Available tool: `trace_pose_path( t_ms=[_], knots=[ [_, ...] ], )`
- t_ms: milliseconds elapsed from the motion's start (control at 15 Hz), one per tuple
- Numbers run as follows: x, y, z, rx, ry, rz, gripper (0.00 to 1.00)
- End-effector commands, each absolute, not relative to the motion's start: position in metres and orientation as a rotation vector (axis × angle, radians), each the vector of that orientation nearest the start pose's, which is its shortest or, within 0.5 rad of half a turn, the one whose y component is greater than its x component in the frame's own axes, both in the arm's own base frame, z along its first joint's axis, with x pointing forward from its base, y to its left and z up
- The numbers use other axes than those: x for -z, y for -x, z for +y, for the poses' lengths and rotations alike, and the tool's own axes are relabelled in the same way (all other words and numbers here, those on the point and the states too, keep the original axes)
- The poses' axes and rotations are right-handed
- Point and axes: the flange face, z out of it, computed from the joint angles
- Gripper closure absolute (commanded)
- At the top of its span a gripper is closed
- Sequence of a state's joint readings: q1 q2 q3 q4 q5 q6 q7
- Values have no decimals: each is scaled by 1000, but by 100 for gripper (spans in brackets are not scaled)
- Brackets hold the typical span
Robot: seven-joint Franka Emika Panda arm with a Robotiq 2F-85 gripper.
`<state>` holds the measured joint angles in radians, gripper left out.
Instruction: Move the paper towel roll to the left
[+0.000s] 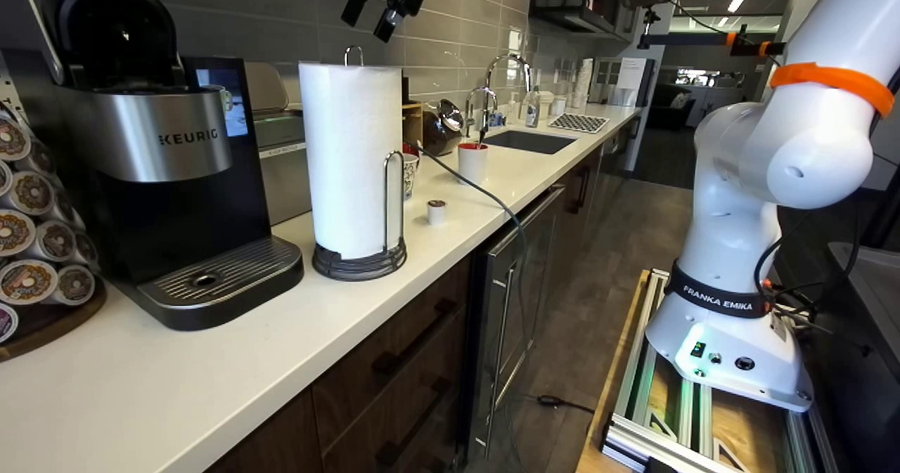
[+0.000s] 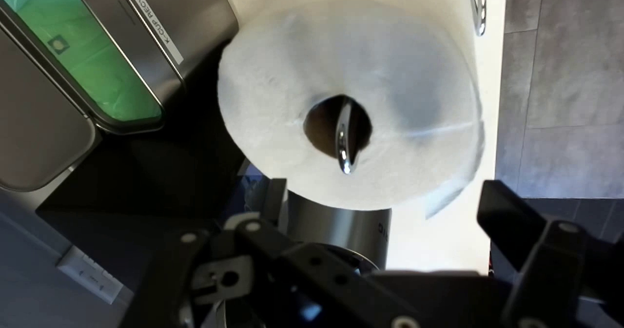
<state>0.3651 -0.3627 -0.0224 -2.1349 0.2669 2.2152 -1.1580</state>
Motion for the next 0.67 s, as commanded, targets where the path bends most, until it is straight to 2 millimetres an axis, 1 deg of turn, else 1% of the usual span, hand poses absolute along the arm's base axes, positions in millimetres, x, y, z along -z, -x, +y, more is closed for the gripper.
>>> trace_pose_path(
  t_ms=[0, 200, 400, 467, 533, 600],
  knots=[
    [-597, -460, 165, 702, 2355, -1940, 0],
    [-590, -466, 164, 668, 2381, -1954, 0],
    [-584, -469, 172, 655, 2377, -1954, 0],
    [-584, -469, 175, 656, 2369, -1955, 4],
    [-585, -469, 178, 663, 2367, -1953, 15],
    [-587, -469, 181, 671, 2369, -1951, 15]
  ],
)
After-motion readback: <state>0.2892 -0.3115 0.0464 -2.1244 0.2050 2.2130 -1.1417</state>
